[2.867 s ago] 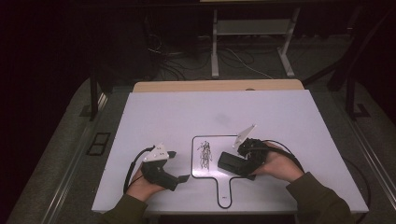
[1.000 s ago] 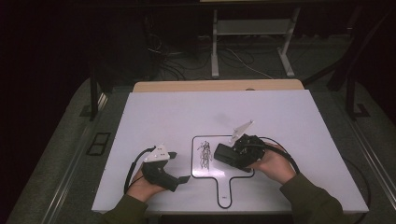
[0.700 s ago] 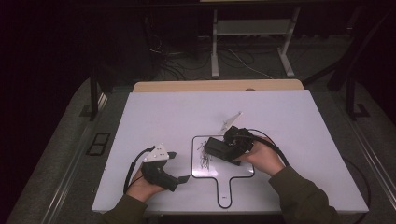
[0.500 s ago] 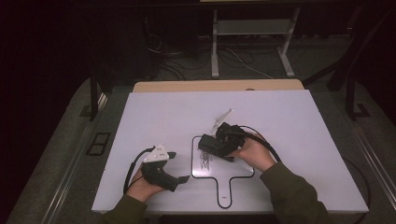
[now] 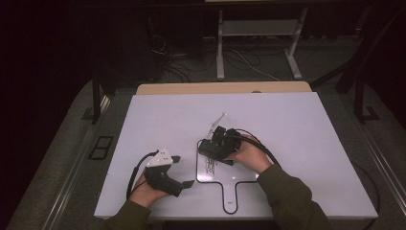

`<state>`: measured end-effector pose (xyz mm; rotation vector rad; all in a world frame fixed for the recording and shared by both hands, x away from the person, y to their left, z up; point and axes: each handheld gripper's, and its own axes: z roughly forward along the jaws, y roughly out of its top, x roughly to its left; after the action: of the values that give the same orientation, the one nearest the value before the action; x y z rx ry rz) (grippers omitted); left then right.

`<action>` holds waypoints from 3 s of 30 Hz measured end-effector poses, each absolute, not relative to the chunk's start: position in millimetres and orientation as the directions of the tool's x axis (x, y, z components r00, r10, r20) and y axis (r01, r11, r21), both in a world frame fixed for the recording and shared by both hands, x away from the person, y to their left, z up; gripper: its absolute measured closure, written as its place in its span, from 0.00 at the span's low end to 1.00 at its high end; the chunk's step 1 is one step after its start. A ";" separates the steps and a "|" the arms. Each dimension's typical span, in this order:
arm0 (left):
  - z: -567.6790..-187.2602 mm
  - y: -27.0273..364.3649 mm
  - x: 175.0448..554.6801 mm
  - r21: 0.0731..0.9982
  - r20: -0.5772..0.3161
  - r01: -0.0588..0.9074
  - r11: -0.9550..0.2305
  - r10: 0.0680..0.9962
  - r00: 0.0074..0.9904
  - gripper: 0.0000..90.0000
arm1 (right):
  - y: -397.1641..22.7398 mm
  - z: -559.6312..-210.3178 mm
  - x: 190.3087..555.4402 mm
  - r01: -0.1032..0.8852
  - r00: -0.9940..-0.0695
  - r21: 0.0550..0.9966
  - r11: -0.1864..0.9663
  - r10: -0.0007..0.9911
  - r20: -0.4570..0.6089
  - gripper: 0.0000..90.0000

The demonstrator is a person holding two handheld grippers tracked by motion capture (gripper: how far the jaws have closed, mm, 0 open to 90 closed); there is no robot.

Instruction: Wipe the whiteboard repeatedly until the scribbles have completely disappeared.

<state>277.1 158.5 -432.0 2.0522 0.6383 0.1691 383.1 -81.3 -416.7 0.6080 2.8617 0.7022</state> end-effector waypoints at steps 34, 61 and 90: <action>-432.0 156.7 277.0 0.829 -0.130 0.370 -0.420 0.499 0.857 0.00 | -67.6 -413.3 348.3 0.257 -0.949 0.441 0.860 0.310 -0.050 0.43; -432.6 155.6 276.6 0.826 -0.134 0.374 -0.422 0.497 0.857 0.00 | -72.9 -414.2 369.1 0.313 -0.926 0.449 0.837 0.374 -0.053 0.43; -433.3 154.4 276.7 0.822 -0.133 0.372 -0.431 0.491 0.861 0.00 | -79.9 -414.6 388.8 0.357 -0.910 0.452 0.818 0.414 -0.031 0.43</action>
<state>276.7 154.4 -433.3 2.0684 0.6272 0.1551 388.8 -79.9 -414.6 0.6118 2.8721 0.6762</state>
